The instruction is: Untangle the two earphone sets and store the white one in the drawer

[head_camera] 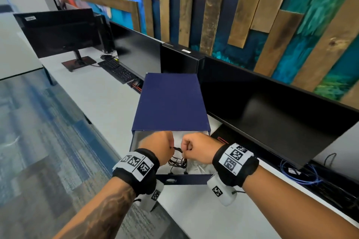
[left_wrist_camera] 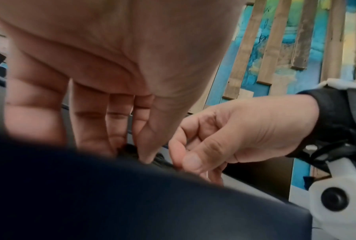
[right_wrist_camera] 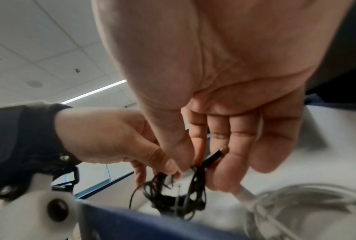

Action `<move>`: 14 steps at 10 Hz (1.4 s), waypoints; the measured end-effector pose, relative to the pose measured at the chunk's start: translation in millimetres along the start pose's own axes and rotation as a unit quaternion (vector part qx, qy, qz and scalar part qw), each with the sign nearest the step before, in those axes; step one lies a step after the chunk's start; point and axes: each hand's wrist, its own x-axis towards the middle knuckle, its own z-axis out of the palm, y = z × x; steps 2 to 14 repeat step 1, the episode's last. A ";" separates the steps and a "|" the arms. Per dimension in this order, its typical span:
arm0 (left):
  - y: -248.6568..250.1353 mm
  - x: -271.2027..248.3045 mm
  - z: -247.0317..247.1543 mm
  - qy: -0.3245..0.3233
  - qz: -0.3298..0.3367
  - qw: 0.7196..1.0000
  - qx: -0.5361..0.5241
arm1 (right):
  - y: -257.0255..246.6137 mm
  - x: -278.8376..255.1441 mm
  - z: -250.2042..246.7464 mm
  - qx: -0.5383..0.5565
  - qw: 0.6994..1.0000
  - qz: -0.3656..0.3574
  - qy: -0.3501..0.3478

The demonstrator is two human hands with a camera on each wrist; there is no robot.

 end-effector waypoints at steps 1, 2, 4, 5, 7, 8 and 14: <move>-3.4 3.1 1.0 0.002 -0.002 1.000 0.012 | -4.3 -3.1 -2.4 -0.026 1.000 0.001 -0.014; -3.4 3.1 1.0 0.002 -0.002 1.000 0.012 | -4.3 -3.1 -2.4 -0.026 1.000 0.001 -0.014; -3.4 3.1 1.0 0.002 -0.002 1.000 0.012 | -4.3 -3.1 -2.4 -0.026 1.000 0.001 -0.014; -3.4 3.1 1.0 0.002 -0.002 1.000 0.012 | -4.3 -3.1 -2.4 -0.026 1.000 0.001 -0.014; -3.4 3.1 1.0 0.002 -0.002 1.000 0.012 | -4.3 -3.1 -2.4 -0.026 1.000 0.001 -0.014; -3.4 3.1 1.0 0.002 -0.002 1.000 0.012 | -4.3 -3.1 -2.4 -0.026 1.000 0.001 -0.014; -3.4 3.1 1.0 0.002 -0.002 1.000 0.012 | -4.3 -3.1 -2.4 -0.026 1.000 0.001 -0.014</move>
